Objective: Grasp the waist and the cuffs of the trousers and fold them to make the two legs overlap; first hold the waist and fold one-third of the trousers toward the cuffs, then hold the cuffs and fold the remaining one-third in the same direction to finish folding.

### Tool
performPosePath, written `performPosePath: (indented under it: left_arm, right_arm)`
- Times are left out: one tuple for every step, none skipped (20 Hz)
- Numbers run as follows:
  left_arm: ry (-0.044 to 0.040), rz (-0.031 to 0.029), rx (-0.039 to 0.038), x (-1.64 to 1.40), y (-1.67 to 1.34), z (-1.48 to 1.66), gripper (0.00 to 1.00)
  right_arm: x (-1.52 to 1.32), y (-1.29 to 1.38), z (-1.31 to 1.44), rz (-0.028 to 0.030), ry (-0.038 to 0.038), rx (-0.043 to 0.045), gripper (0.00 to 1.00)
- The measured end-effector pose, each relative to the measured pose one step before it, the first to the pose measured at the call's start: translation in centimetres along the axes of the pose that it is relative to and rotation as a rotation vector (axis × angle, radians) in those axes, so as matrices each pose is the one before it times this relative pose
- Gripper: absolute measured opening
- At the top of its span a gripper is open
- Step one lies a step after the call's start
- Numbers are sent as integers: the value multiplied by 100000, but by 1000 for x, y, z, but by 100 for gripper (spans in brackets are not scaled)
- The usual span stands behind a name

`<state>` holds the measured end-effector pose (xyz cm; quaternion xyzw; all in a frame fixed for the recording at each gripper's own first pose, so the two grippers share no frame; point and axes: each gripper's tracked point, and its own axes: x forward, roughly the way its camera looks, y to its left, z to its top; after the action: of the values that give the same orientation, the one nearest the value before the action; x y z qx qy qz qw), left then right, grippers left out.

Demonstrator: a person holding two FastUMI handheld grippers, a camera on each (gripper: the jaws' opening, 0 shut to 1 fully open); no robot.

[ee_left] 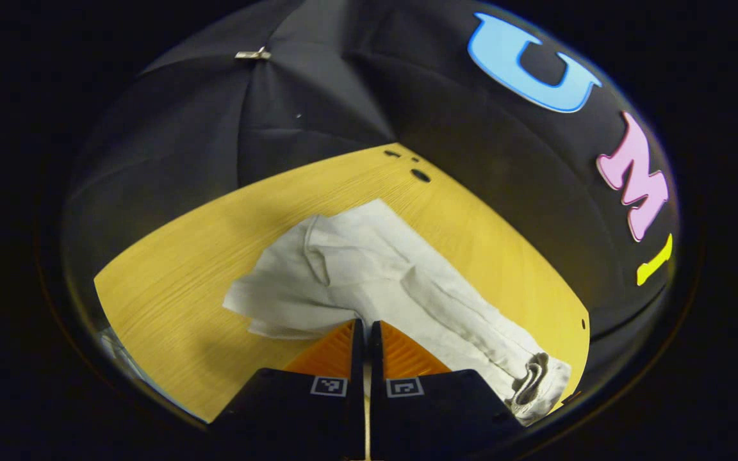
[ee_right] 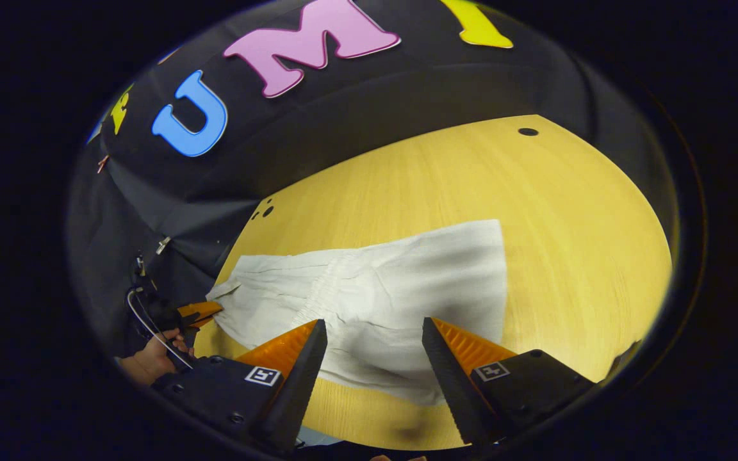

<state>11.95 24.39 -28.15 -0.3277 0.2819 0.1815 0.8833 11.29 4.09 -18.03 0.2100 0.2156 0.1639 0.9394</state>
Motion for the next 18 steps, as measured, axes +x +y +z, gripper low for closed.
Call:
performPosePath:
  left_arm:
    - [-1203,-2286,836,-268,-700,149,8]
    - [-2523,-1698,3697,-442,-658,696,8]
    - [-3067,-2651,6330,-492,-1243,733,7]
    - [-1697,-3384,5519,-291,-1405,396,7]
    - [-386,-1674,5553,32,-877,75,6]
    - [491,-1244,5826,47,-791,163,6]
    - [-104,-1509,5863,-32,-965,182,6]
    - [-516,-1810,5732,81,-1068,414,6]
    - [-1224,-2089,5204,102,-1201,405,6]
    - [-1481,-2260,4627,25,-1377,591,6]
    - [-1430,-2116,4383,-224,-1358,398,6]
    - [-1121,-3588,5082,196,-2100,542,6]
    - [-235,-3507,3757,-51,-1989,315,6]
    - [-115,-3538,3550,94,-2025,261,6]
    - [-230,-3420,3768,316,-1782,304,6]
    - [-242,-3195,3830,335,-1742,73,6]
    - [-75,-2878,3479,232,-1763,200,6]
    - [-368,-2999,2871,202,-1762,146,6]
  right_arm:
    - [-638,-734,-109,-1447,-855,1618,93]
    - [-1041,-1129,-293,-2502,-1149,2257,93]
    - [-539,-814,-142,-1799,-827,1627,93]
    - [-252,-248,-72,-626,-101,525,93]
    - [-149,-264,-86,-651,-277,457,93]
    - [-122,-98,3,-326,-207,578,93]
    - [-154,-71,32,-18,-393,445,93]
    - [-100,33,25,-36,-271,91,93]
    - [-108,79,14,118,-302,-146,93]
    - [-98,77,68,144,-281,-340,93]
    - [-112,70,24,24,-221,-401,93]
    - [-131,54,83,37,-209,250,93]
    - [-80,-66,63,43,-295,508,93]
    - [-140,-159,44,-115,-170,592,93]
    - [-43,-165,118,-226,-363,320,93]
    - [-65,-227,46,-437,-294,104,93]
    - [-99,-253,57,-373,-275,268,93]
    - [-134,-281,144,-517,-401,525,93]
